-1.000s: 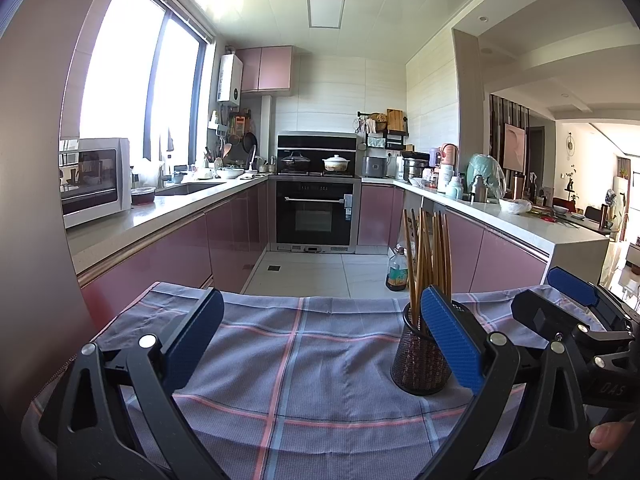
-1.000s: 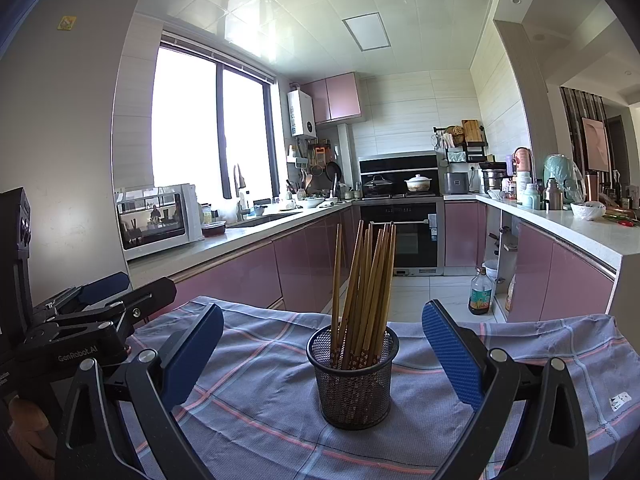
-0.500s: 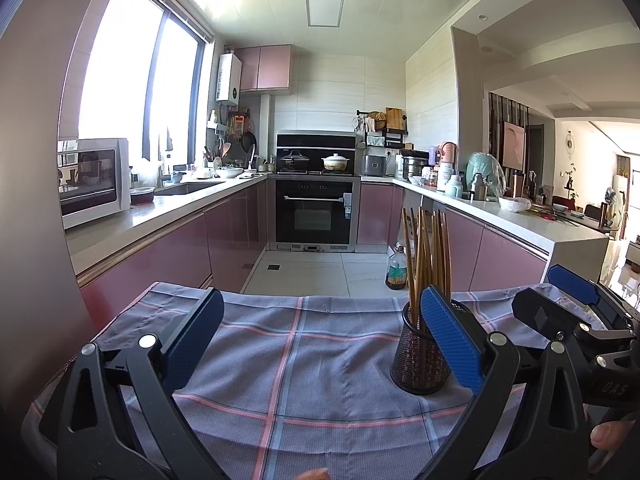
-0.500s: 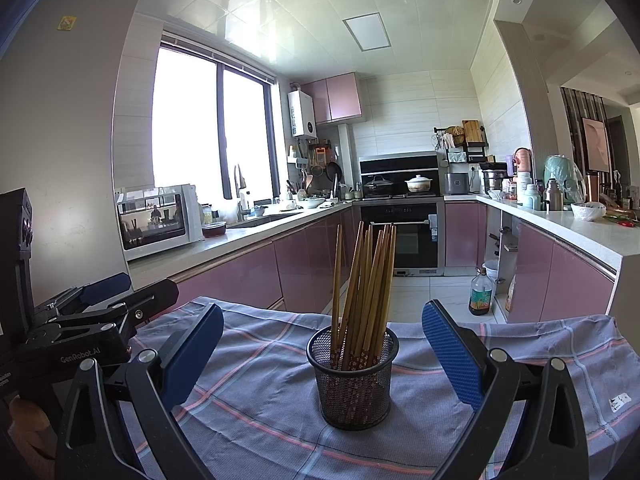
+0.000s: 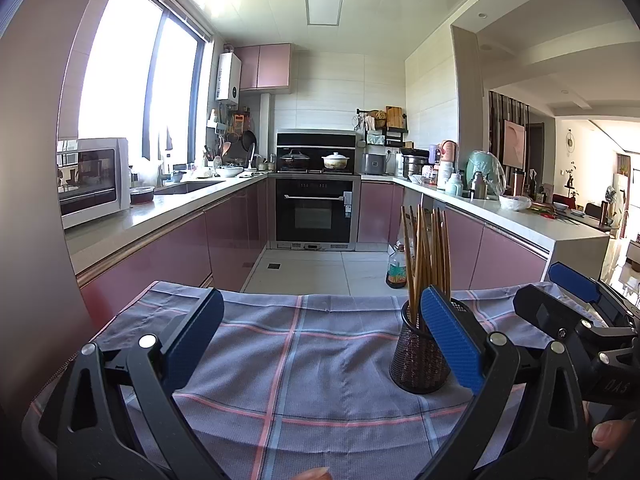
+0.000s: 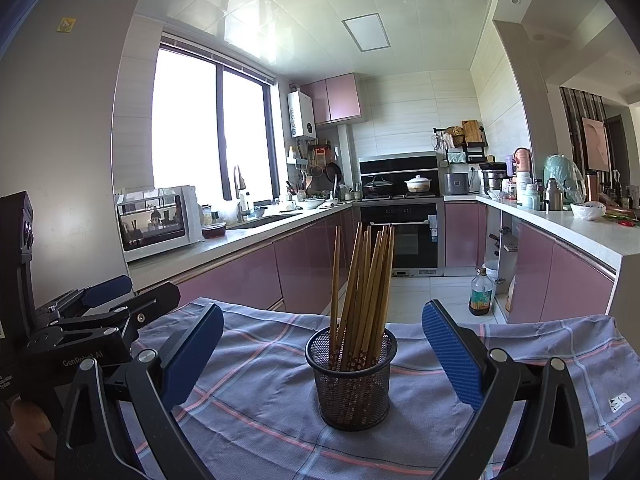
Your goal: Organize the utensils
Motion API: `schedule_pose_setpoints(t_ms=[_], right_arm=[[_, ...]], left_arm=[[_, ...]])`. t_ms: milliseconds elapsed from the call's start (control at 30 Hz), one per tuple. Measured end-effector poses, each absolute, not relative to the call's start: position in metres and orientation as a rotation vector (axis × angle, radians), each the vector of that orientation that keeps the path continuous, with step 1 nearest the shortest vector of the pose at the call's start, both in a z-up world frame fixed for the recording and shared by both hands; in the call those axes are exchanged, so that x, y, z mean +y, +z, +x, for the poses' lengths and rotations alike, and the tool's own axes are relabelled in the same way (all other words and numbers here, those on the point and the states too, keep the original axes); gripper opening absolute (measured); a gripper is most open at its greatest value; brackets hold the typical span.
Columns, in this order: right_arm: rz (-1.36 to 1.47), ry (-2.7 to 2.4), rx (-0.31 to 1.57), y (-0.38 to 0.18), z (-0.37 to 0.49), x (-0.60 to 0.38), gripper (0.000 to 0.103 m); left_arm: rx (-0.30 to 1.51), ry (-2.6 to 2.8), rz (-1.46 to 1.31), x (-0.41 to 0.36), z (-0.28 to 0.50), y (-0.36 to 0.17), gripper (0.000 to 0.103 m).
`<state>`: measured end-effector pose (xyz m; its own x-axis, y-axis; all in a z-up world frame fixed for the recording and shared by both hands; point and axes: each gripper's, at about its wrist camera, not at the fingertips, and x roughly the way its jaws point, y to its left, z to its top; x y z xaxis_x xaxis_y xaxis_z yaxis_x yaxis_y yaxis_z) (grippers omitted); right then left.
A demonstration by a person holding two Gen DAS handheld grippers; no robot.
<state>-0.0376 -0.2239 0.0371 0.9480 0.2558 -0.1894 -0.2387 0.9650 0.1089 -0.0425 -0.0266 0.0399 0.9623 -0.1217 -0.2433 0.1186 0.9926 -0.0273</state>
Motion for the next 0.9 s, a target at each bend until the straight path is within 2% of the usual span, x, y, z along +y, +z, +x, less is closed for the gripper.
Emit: schedule_pose_setpoints(t_ms=[900], right_arm=[[0.085, 0.255, 0.212, 0.0365, -0.0350, -0.2244, 0.096]], left_arm=[[0.252, -0.120, -0.014, -0.0239, -0.0427, 0.0392, 0.097]])
